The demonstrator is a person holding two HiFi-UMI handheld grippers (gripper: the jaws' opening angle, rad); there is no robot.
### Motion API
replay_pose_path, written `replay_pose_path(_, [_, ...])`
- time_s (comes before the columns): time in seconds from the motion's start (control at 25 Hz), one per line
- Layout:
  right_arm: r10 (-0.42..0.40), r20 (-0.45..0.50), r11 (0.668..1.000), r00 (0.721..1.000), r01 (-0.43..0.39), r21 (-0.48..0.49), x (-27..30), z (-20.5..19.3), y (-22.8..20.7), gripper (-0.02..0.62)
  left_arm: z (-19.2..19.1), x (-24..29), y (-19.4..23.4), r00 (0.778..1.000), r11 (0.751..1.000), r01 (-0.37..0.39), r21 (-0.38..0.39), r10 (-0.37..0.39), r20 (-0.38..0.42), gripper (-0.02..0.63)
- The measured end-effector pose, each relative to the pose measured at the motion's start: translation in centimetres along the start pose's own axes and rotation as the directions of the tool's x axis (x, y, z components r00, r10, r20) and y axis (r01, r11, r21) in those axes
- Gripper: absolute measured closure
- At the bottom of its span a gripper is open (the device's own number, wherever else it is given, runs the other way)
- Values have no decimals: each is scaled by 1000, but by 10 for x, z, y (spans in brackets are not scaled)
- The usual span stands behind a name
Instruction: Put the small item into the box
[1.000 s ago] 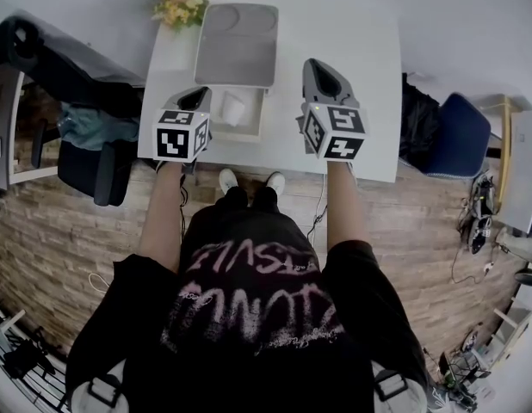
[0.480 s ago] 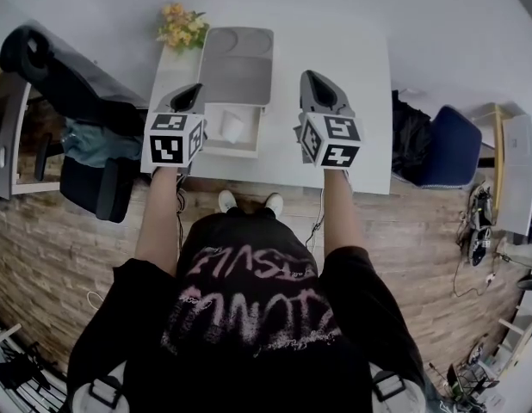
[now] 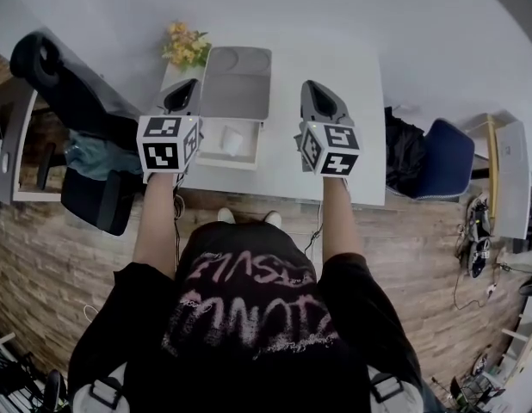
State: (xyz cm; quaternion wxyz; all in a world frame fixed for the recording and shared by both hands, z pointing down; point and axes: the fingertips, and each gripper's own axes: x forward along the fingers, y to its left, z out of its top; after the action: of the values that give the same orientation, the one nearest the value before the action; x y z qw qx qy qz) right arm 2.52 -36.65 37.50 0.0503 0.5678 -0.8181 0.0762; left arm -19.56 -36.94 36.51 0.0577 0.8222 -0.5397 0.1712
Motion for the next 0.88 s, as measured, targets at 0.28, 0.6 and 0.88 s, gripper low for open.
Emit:
replay_pose_path(0.28, [2,17,1000,1000,-2,-11,-5,9,2,586,25,-14,-1,996,1000,-7,-2,7,89,604])
replay_pose_path(0.6, [8,39,1000,999,-7,-22,-11,17,1,586,36,-21,0,991,1000,-15,-5,16,130,604])
replay_pose_path(0.88, [6,53,999,999,-5,-32,-12,24,-1,588,45,-24,1,988,1000,-27,12,25,155,604])
